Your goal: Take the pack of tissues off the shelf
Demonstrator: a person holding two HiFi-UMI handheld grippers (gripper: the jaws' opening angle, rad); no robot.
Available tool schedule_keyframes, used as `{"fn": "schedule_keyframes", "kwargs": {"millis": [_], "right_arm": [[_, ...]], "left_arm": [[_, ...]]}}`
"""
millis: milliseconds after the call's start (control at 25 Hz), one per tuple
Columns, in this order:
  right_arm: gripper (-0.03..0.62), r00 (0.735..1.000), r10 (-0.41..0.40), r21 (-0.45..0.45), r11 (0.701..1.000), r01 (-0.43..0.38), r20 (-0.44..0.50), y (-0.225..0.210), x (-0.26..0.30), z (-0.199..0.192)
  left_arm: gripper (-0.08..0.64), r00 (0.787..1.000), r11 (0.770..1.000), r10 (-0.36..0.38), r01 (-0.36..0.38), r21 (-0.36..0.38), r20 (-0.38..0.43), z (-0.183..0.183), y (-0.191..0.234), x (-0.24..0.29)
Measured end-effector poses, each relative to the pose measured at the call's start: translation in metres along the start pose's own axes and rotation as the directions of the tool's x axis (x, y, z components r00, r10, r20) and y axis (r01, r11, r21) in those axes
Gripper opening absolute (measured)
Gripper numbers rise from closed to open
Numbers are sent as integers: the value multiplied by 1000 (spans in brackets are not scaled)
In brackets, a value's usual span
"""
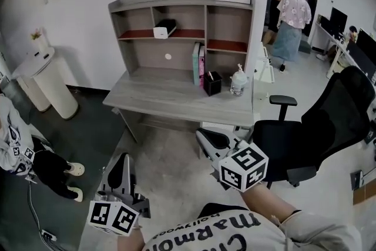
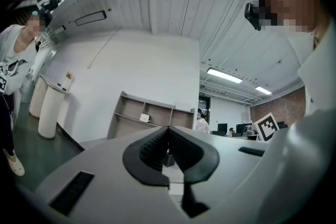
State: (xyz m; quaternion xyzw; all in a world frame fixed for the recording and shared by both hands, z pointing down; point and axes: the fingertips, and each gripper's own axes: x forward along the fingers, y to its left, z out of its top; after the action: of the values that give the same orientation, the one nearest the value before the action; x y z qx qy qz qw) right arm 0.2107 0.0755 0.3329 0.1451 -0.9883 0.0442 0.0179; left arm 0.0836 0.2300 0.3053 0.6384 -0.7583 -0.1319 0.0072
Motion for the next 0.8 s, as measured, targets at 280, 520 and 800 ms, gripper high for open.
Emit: {"fn": "schedule_keyframes", "kwargs": {"millis": [280,520,800], "right_arm": [[8,999,10,22,1000,-9,-46,-10,35,-14],[8,997,25,8,1000,-25,-67,-28,77,-19],[8,997,37,-7,999,-38,-68,-69,145,-5]], "left_arm": [[17,999,999,15,-16,-34,-34,-20,29,17],[17,998,999,35,-36,-36,-46,-27,56,48],[17,998,999,40,-41,-24,-46,-19,94,112]]}}
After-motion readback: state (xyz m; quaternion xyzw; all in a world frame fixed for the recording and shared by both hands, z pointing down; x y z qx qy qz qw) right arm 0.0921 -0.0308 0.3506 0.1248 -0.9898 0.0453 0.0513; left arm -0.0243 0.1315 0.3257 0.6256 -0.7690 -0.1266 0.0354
